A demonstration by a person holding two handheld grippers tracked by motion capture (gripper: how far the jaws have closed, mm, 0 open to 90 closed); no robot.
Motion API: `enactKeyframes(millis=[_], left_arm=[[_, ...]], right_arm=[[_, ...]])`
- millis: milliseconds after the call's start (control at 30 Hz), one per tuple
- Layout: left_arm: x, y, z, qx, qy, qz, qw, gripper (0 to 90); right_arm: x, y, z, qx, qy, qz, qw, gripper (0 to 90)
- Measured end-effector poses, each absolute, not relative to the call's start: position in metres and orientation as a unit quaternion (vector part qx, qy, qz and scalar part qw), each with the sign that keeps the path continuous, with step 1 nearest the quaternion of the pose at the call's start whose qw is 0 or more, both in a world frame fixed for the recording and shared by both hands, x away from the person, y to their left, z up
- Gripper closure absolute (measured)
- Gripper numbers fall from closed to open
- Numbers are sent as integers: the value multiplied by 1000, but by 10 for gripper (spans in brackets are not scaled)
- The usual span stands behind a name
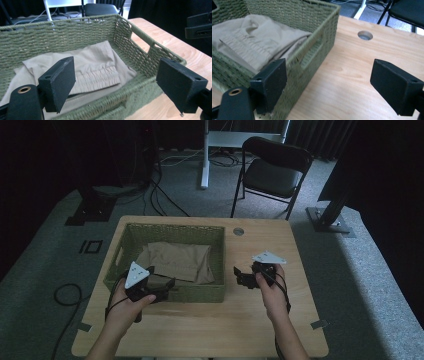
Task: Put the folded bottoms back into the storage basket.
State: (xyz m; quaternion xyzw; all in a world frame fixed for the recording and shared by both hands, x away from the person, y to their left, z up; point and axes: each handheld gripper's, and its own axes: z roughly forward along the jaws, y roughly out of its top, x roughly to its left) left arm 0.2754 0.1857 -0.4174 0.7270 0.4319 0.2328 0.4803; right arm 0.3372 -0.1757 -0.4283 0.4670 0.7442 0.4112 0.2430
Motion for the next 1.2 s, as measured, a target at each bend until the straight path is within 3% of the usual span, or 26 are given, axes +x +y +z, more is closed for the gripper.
enactKeyframes(millis=[567, 1200], left_arm=[[253, 202, -452, 710, 453, 215, 494, 166], [234, 218, -500, 727, 476, 202, 451, 166]], right_arm=[[314, -212, -463, 490, 737, 388, 257, 127], [297, -245, -508, 519, 733, 354, 261, 129]])
